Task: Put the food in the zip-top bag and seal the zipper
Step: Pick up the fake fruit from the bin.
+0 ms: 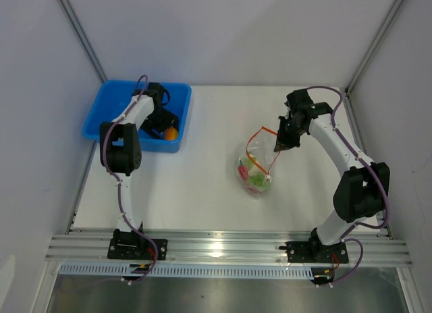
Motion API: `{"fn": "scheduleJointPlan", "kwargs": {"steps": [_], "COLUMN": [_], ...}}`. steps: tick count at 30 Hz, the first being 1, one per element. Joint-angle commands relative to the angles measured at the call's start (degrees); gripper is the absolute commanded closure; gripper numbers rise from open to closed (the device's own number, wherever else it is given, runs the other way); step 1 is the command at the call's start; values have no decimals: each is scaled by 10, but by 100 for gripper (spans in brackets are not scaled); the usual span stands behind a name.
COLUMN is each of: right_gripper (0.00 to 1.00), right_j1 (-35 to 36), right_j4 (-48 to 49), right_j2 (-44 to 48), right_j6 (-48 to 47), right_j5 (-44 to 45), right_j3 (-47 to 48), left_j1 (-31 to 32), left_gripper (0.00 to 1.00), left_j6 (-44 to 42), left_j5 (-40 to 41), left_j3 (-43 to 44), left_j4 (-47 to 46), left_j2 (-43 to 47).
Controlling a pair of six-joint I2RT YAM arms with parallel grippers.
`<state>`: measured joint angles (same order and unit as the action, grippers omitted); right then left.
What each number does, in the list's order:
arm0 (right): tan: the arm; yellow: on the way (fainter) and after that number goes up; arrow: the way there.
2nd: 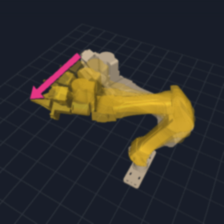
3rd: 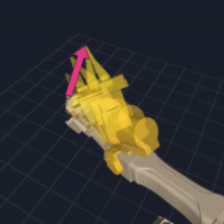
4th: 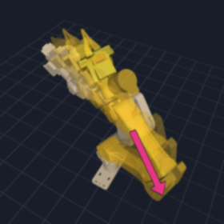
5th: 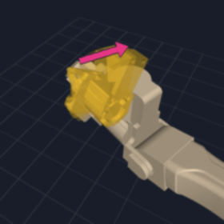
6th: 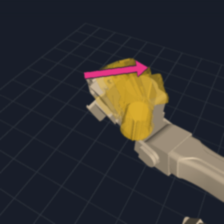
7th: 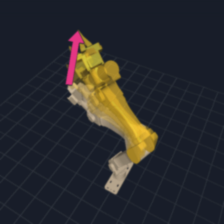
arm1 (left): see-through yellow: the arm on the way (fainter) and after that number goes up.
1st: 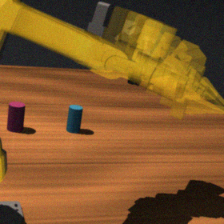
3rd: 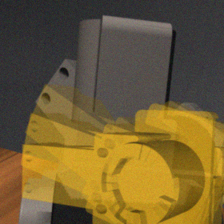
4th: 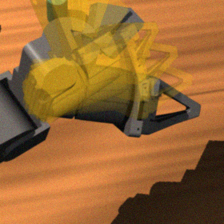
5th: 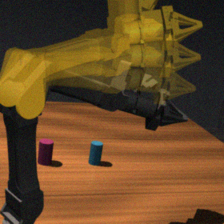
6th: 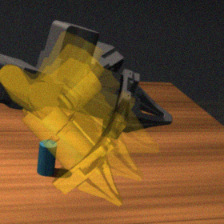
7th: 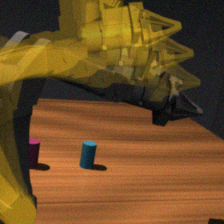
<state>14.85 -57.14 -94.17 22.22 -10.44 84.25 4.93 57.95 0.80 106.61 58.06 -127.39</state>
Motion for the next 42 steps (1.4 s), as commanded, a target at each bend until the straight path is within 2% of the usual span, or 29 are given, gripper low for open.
{"fn": "scheduleJointPlan", "kwargs": {"steps": [1,5,6,8,11,12,22,30,34,42], "right_gripper": [100,100,100,100,100,100,100,100,100,100], "right_j1": [-2,-3,-3,-3,-4,-4,-4,-4,-4,-3], "right_j4": [3,1,0,1,5,5,17,22,24,31], "right_j2": [21,19,19,19,18,18,17,28,29,27], "right_j6": [-5,-10,-12,-12,-12,-12,-7,-2,0,2], "right_j5": [2,9,10,11,9,9,2,2,0,-3], "right_j3": [6,10,11,13,11,12,12,0,-3,-4], "left_j1": [0,-5,-7,-13,-20,-22,-31,-31,-31,-41], "left_gripper": [52,67,76,80,92,99,99,99,99,100], "left_j6": [21,27,27,31,30,30,32,17,23,64], "left_j5": [11,8,8,5,3,3,14,-4,-4,20], "left_j3": [-6,-7,-6,-7,0,3,9,-13,-36,-17], "left_j4": [26,24,25,24,21,23,26,27,4,13], "left_j2": [36,41,44,49,57,59,93,79,98,121]}}
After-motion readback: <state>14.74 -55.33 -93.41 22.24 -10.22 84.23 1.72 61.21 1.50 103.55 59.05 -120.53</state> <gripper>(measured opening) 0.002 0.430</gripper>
